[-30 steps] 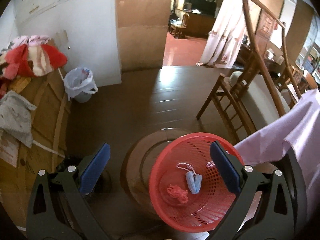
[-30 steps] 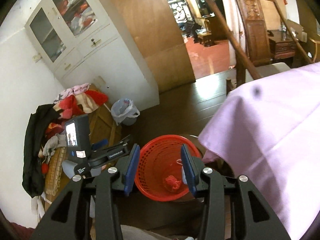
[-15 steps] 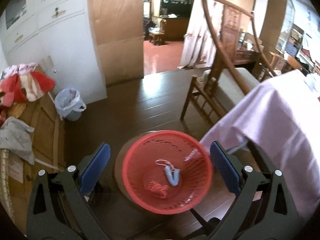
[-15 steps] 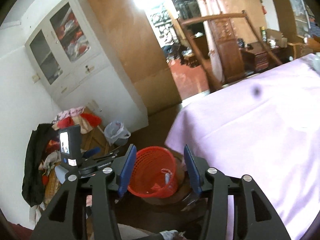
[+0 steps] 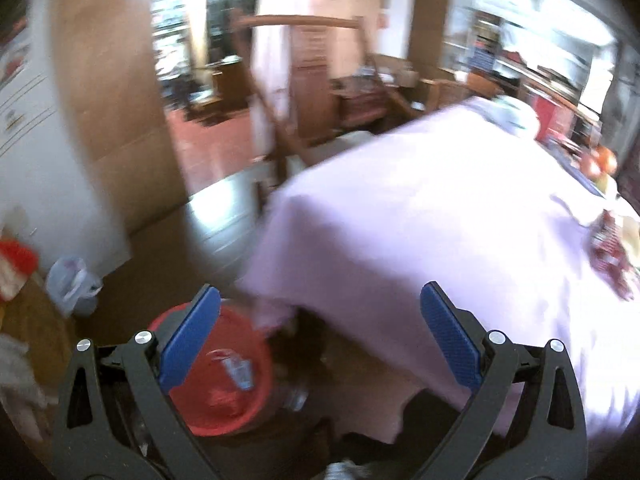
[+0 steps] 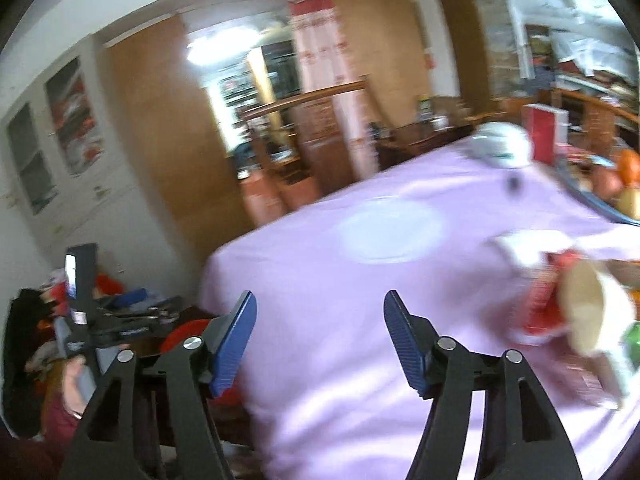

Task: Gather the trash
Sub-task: 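Return both tools to the table toward the white paper cup, then grasp the white paper cup with the left tool while the right tool grasps a small carton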

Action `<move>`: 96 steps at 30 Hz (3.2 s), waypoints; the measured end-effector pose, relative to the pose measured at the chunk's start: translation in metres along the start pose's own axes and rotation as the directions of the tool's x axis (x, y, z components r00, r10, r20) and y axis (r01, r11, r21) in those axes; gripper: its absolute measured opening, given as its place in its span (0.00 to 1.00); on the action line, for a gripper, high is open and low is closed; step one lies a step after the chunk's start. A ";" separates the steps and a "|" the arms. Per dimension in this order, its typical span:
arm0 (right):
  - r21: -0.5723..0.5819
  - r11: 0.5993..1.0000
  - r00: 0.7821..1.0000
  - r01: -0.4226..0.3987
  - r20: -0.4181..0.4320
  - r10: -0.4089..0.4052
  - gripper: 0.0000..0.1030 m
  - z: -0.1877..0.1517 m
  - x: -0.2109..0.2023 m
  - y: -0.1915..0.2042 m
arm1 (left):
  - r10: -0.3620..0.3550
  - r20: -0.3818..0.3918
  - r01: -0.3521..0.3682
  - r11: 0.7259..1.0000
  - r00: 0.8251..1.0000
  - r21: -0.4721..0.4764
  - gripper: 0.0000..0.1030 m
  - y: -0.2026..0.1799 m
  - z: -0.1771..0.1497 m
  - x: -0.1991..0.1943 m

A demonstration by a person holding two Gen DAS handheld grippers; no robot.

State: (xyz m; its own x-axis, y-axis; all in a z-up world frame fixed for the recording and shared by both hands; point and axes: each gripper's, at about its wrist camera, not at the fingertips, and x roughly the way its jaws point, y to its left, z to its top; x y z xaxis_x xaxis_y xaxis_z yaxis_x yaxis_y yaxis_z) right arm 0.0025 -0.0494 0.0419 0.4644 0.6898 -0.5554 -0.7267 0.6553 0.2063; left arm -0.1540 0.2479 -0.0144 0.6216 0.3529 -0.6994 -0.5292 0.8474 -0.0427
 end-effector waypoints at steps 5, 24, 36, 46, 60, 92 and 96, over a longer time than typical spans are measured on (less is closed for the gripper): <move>0.106 0.984 0.985 0.143 0.080 -0.152 0.72 0.003 -0.041 -0.080 | -0.138 -0.012 0.138 0.981 0.990 0.134 0.93 -0.082 0.018 0.007; 0.544 0.772 0.851 0.328 0.184 -0.491 0.75 -0.026 -0.115 -0.256 | -0.472 -0.065 0.421 0.705 0.879 0.571 0.94 -0.411 0.025 -0.004; 0.529 0.776 0.859 0.344 0.156 -0.487 0.78 -0.027 -0.107 -0.245 | -0.232 -0.070 0.233 0.813 0.970 0.533 0.94 -0.371 0.038 0.075; 0.477 0.814 0.880 0.331 0.154 -0.448 0.78 -0.026 -0.095 -0.224 | -0.340 -0.105 0.356 0.896 0.935 0.266 0.94 -0.249 0.057 0.076; 0.496 0.815 0.900 0.299 0.139 -0.414 0.78 -0.027 -0.094 -0.227 | -0.262 -0.148 0.301 0.814 0.954 0.498 0.94 -0.319 0.034 0.098; 0.472 0.827 0.900 0.305 0.140 -0.412 0.79 -0.026 -0.093 -0.219 | -0.467 -0.135 0.462 0.711 0.874 0.531 0.94 -0.392 0.036 0.076; 0.470 0.826 0.901 0.311 0.132 -0.414 0.79 -0.027 -0.092 -0.220 | -0.487 -0.142 0.493 0.740 0.862 0.457 0.94 -0.400 0.052 0.090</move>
State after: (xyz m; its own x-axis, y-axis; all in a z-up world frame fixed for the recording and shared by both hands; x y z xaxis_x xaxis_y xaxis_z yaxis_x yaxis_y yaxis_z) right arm 0.1063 -0.2655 0.0263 0.7861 0.3907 -0.4789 -0.2180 0.9003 0.3767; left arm 0.1440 -0.0391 -0.0235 0.7113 -0.1648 -0.6833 0.1791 0.9825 -0.0505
